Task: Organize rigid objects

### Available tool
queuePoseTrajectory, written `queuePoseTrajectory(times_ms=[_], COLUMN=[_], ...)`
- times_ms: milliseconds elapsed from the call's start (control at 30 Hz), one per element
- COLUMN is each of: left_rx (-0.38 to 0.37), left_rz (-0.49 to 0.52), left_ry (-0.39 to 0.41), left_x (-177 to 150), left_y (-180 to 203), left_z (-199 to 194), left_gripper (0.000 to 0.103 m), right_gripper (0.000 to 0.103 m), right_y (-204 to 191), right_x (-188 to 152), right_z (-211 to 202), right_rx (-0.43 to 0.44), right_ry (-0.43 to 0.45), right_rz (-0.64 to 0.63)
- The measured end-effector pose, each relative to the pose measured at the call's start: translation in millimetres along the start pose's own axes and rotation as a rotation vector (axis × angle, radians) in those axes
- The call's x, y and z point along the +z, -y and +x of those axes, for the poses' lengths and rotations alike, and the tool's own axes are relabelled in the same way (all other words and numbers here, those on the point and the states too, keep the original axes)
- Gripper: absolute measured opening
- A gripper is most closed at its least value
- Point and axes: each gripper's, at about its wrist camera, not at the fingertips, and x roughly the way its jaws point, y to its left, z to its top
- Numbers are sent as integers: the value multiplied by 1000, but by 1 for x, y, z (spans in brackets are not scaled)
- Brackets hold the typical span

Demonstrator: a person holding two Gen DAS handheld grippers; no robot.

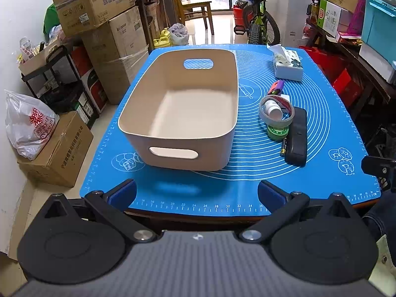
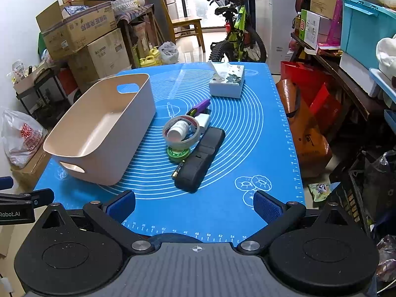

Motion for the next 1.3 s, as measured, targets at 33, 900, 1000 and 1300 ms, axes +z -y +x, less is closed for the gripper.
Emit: queuePoseTrajectory(times_ms=[33, 900, 1000, 1300], left_rx=[-1, 2, 2, -1], left_rz=[0, 10, 10, 14], left_ry=[0, -3, -3, -2], left_x=[0, 0, 0, -1], left_y=[0, -3, -3, -2], left_z=[0, 0, 0, 2], left_gripper=[103, 103, 103, 103], right_gripper=[101, 101, 101, 101], right_y=[0, 7, 7, 8], right_x=[0, 1, 2, 2], right_z=[0, -1, -1, -1], right_rx=[-2, -7, -8, -8], right_ry=[1, -4, -4, -6], right_rz=[-1, 13, 14, 14])
